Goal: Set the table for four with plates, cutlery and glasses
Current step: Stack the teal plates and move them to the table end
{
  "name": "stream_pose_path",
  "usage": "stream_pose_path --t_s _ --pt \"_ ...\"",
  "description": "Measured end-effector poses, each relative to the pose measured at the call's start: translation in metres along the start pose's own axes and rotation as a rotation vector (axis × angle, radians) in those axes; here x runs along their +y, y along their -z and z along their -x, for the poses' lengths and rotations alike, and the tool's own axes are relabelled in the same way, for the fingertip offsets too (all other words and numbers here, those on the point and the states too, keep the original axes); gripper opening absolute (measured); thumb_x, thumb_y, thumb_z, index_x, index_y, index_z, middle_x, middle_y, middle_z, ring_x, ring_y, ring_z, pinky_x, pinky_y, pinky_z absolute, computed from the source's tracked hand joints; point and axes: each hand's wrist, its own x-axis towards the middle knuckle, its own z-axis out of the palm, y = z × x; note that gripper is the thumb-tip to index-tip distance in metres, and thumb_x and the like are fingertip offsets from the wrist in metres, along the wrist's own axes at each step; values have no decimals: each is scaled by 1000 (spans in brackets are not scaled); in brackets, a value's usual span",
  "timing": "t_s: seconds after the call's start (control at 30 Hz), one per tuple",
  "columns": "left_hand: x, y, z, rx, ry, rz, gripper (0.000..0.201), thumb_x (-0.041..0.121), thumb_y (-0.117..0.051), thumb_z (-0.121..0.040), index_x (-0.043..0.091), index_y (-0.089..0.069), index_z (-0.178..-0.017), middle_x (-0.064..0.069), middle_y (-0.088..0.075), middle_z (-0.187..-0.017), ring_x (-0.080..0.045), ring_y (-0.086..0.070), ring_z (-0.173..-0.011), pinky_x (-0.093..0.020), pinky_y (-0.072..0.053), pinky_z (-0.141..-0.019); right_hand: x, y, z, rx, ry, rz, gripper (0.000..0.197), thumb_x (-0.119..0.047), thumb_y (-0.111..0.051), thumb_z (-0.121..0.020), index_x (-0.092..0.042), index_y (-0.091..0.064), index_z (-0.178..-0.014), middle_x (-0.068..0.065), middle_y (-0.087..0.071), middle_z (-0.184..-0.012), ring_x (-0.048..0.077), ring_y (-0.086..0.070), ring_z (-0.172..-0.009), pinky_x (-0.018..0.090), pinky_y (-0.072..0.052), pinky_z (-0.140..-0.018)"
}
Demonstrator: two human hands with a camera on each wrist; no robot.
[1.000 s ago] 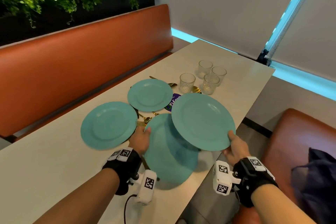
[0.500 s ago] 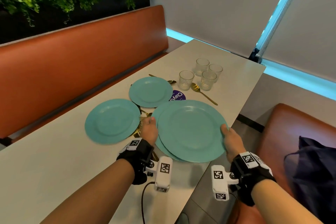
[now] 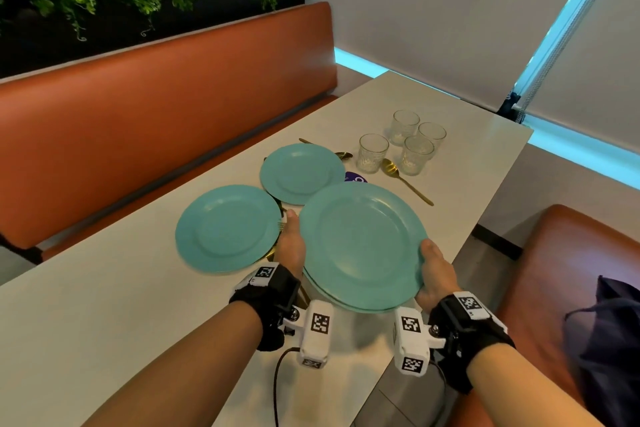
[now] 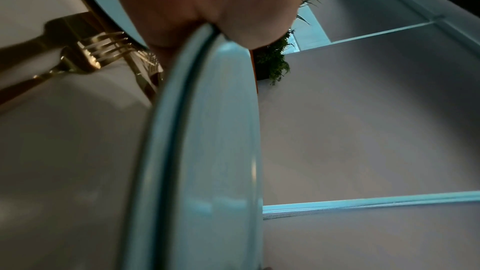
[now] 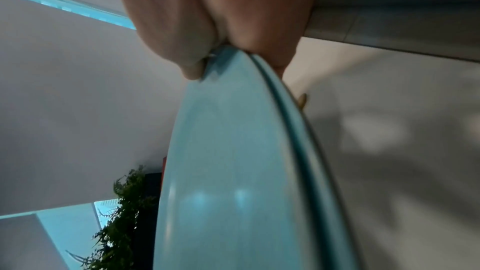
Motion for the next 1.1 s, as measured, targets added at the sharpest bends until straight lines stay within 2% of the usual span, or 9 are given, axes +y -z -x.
stream_pose_path --t_s 0.1,0.17,0.23,0.33,0.5,0.6,0.7,0.9,1.1 --pt "0 10 -24 46 -13 -256 90 85 -29 -70 16 -65 -114 -10 -63 -124 -29 -59 -113 -46 -43 -105 -10 -10 -8 6 -6 4 20 -26 -37 -102 -20 -55 -95 4 -63 -95 28 -57 -95 52 -46 -94" --pt "8 27 -35 75 -22 -559 79 71 -27 -81 8 -64 -110 -17 -63 -120 -35 -58 -112 -42 -44 -102 -16 -13 -15 17 -1 7 22 -25 -37 -102 -20 -55 -92 5 -62 -101 28 -58 -96 52 -47 -93" --pt "15 53 -47 264 -5 -749 53 46 -35 -94 1 -56 -111 -21 -59 -122 -38 -55 -114 -38 -42 -99 -20 -13 -21 27 13 3 23 -26 -37 -101 -14 -57 -99 5 -63 -101 29 -59 -97 52 -48 -92" --pt "16 101 -59 527 137 -893 56 32 -46 -92 -2 -38 -136 -23 -42 -140 -40 -45 -125 -44 -36 -107 -27 -9 -28 48 26 10 25 -25 -38 -100 -11 -57 -109 4 -64 -91 28 -60 -88 52 -49 -91" --pt "4 144 -63 672 253 -880 69 30 -49 -91 -2 -19 -144 -22 -24 -150 -38 -30 -137 -45 -26 -111 -34 -1 -31 74 30 16 21 -25 -36 -101 -15 -55 -98 2 -63 -91 21 -60 -76 41 -51 -73" --pt "-2 150 -71 678 268 -790 71 31 -53 -90 -1 -19 -143 -23 -30 -147 -40 -39 -132 -45 -33 -107 -30 4 -35 123 24 21 25 -27 -38 -100 -22 -58 -86 4 -65 -97 24 -62 -81 48 -50 -87" --pt "-3 156 -77 616 276 -742 80 29 -51 -93 -5 -4 -148 -22 -25 -153 -38 -33 -137 -41 -27 -111 -26 4 -32 156 24 35 21 -31 -41 -98 -23 -60 -95 7 -66 -111 28 -64 -89 51 -51 -88" --pt "-5 166 -86 489 247 -674 40 19 -45 -95 -3 -51 -128 -24 -54 -131 -38 -54 -118 -30 -38 -80 -23 0 -23 159 16 44 23 -31 -38 -100 -23 -58 -95 5 -65 -106 24 -64 -84 40 -53 -73" --pt "19 162 -75 619 170 -276 43 23 -43 -95 -2 -47 -131 -18 -53 -135 -36 -54 -119 -38 -46 -91 -27 -10 -7 105 18 56 22 -26 -37 -100 -19 -56 -93 3 -64 -91 23 -62 -77 43 -50 -80"
